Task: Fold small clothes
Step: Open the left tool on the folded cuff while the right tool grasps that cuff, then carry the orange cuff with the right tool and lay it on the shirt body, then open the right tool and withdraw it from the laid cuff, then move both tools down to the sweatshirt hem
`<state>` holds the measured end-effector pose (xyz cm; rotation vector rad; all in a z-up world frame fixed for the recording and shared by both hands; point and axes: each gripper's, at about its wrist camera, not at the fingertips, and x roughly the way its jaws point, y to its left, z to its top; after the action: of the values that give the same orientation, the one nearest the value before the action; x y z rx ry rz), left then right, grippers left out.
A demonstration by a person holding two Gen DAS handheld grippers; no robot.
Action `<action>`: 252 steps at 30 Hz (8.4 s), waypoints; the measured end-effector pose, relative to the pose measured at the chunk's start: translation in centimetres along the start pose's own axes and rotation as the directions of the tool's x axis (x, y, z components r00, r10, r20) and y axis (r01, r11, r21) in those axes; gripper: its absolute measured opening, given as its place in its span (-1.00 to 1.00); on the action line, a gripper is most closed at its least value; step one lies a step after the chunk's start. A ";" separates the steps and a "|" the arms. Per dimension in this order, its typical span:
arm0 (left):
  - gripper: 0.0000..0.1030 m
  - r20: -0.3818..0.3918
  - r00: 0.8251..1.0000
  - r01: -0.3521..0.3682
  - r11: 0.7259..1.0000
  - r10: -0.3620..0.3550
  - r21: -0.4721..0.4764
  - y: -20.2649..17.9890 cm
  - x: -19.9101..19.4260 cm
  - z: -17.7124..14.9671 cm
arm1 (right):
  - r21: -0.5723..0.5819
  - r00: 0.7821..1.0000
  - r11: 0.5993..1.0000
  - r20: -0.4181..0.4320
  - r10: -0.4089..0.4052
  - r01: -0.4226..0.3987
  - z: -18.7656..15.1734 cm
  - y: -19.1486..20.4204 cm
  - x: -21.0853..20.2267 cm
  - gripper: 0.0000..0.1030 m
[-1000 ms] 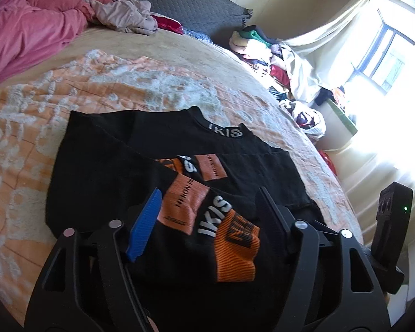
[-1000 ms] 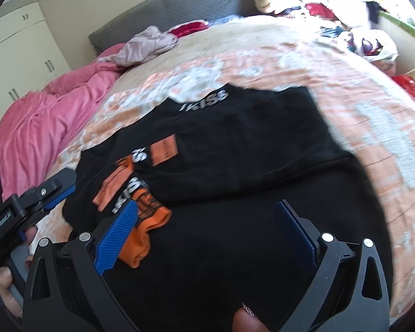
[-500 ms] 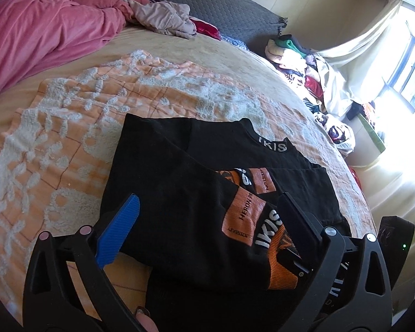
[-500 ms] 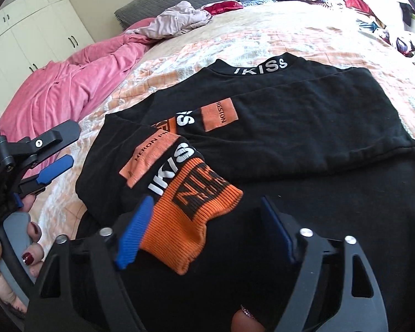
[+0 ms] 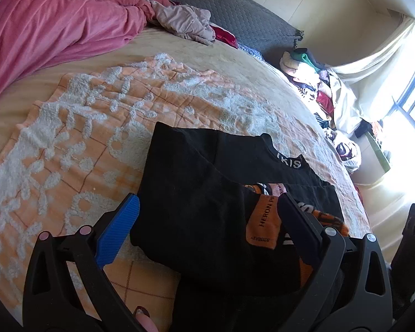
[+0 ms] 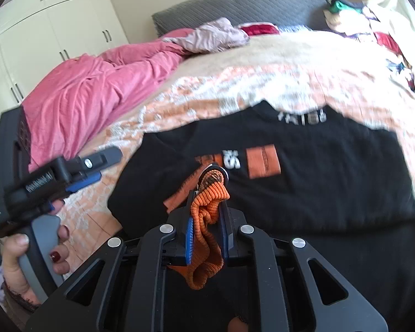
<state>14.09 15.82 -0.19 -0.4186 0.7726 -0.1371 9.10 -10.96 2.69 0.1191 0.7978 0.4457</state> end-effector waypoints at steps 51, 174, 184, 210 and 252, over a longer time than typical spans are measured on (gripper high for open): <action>0.25 -0.128 0.991 0.074 0.968 -0.044 0.241 -7.4 7.3 1.3 | 0.060 0.966 0.977 0.147 -0.213 0.207 2.5 -15.9 -5.6 -0.79; 0.82 -0.049 0.999 0.002 0.926 0.018 0.377 -12.1 1.0 -1.9 | 0.065 0.971 0.982 0.153 -0.185 0.176 -0.3 -12.1 -8.4 0.88; 0.82 -0.034 0.999 -0.014 0.923 0.030 0.385 -11.7 -0.5 -2.8 | 0.072 0.968 0.983 0.174 -0.182 0.172 -0.9 -11.8 -9.9 0.88; 0.82 -0.055 0.995 -0.057 0.931 0.082 0.360 -10.2 -2.7 -7.7 | 0.107 0.969 0.980 0.162 -0.185 0.169 -5.0 -11.6 -12.9 0.90; 0.82 -0.215 0.962 -0.117 0.964 0.171 0.239 -0.8 -6.0 -13.5 | 0.173 0.956 0.948 -0.169 -0.239 0.268 -17.2 -15.4 -15.8 0.91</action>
<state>0.35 12.42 -4.62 -0.1299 1.0053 -0.1362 -7.59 -32.75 -2.92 0.1636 0.9868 0.1317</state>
